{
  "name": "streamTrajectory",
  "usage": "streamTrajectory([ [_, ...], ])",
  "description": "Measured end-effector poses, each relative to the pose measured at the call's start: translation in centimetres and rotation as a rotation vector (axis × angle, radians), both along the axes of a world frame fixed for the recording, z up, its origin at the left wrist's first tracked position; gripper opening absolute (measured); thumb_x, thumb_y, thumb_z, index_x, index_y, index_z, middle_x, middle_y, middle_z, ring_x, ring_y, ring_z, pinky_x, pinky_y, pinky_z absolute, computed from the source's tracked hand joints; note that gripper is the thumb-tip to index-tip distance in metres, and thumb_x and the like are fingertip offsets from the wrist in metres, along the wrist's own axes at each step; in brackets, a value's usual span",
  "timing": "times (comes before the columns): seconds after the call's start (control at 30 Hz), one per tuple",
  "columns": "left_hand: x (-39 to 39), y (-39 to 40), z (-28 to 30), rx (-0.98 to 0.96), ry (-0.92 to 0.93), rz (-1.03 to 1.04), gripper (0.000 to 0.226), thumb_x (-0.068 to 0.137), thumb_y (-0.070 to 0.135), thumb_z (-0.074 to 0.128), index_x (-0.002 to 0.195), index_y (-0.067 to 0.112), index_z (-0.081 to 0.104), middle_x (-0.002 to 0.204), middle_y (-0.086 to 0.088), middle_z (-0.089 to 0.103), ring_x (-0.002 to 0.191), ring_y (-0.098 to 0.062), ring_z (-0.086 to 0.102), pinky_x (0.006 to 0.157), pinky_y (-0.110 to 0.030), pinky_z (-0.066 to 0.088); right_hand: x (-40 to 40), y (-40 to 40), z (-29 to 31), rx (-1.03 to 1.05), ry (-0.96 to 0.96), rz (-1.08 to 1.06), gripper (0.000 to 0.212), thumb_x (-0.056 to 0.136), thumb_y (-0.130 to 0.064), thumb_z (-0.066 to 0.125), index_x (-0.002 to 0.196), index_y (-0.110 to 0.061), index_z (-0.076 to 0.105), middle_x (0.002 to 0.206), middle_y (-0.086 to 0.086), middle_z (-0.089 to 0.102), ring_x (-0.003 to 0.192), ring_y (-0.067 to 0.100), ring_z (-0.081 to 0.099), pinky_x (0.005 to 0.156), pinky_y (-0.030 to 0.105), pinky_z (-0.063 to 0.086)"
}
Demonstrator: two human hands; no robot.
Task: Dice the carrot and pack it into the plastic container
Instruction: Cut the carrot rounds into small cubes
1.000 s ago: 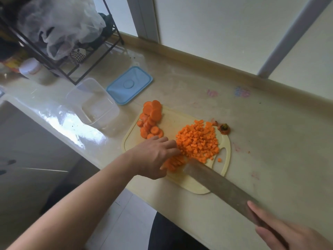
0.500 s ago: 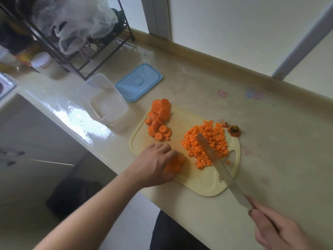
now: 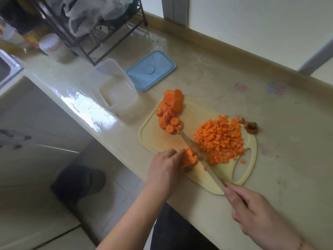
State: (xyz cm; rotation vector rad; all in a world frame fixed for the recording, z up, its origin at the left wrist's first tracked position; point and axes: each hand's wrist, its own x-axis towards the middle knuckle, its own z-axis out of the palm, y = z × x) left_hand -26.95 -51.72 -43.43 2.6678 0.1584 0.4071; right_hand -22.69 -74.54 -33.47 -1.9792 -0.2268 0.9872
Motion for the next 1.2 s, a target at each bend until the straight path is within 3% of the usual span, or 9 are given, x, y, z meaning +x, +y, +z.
streamTrajectory([
  [0.23,0.0,0.7,-0.2,0.099,-0.024,0.026,0.057,0.082,0.065,0.055,0.100,0.016,0.077,0.074,0.002,0.066,0.060,-0.021,0.064,0.057,-0.026,0.049,0.5,-0.2,-0.3,0.012,-0.012,0.021,0.053,0.078,-0.062,0.040,0.123,-0.043,0.059,0.047,-0.005,0.040,0.042,0.002,0.041,0.045,0.015,0.034],
  [0.53,0.3,2.2,-0.6,0.176,0.027,-0.060,0.072,0.079,0.078,0.054,0.104,0.014,0.073,0.090,-0.004,0.065,0.072,-0.027,0.061,0.061,-0.039,0.054,0.6,-0.4,-0.3,0.044,0.048,-0.014,0.048,0.079,-0.057,0.042,0.123,-0.045,0.058,0.052,-0.003,0.035,0.044,0.008,0.035,0.043,0.020,0.031],
  [0.63,0.6,2.4,-0.1,0.117,-0.035,-0.140,0.065,0.084,0.066,0.062,0.110,0.008,0.070,0.100,-0.010,0.066,0.080,-0.030,0.062,0.067,-0.038,0.057,0.4,-0.3,-0.4,0.031,0.015,-0.003,0.050,0.078,-0.061,0.040,0.122,-0.048,0.057,0.049,-0.004,0.039,0.042,0.005,0.038,0.044,0.018,0.033],
  [0.83,0.7,2.6,-1.0,-0.039,-0.121,-0.381,0.025,0.099,0.028,0.065,0.111,0.006,0.061,0.102,-0.014,0.061,0.084,-0.028,0.060,0.070,-0.036,0.054,-0.3,0.5,-0.5,0.021,-0.017,0.001,0.045,0.081,-0.056,0.038,0.123,-0.050,0.055,0.047,-0.008,0.047,0.042,0.001,0.048,0.047,0.010,0.034],
  [0.93,0.9,2.5,-1.1,-0.098,-0.104,-0.344,0.025,0.097,0.027,0.065,0.102,0.003,0.068,0.099,-0.013,0.062,0.084,-0.026,0.060,0.070,-0.034,0.053,-0.4,0.9,-0.7,0.030,-0.035,-0.004,0.048,0.081,-0.058,0.037,0.125,-0.050,0.054,0.046,-0.009,0.045,0.041,0.002,0.046,0.046,0.011,0.033],
  [1.1,0.9,2.5,-1.2,-0.154,-0.062,-0.349,0.028,0.099,0.030,0.061,0.104,0.004,0.069,0.101,-0.012,0.062,0.086,-0.025,0.060,0.072,-0.034,0.054,0.0,1.0,-0.8,0.067,-0.010,0.009,0.047,0.083,-0.053,0.039,0.127,-0.044,0.055,0.045,-0.008,0.040,0.040,0.002,0.040,0.043,0.012,0.031],
  [1.2,1.1,2.0,-1.1,-0.188,-0.034,-0.366,0.023,0.097,0.028,0.065,0.104,0.005,0.067,0.101,-0.010,0.060,0.086,-0.024,0.059,0.070,-0.035,0.054,1.4,0.3,-0.2,0.103,0.050,0.010,0.038,0.084,-0.051,0.042,0.118,-0.053,0.060,0.053,-0.001,0.033,0.043,0.009,0.034,0.042,0.021,0.029],
])
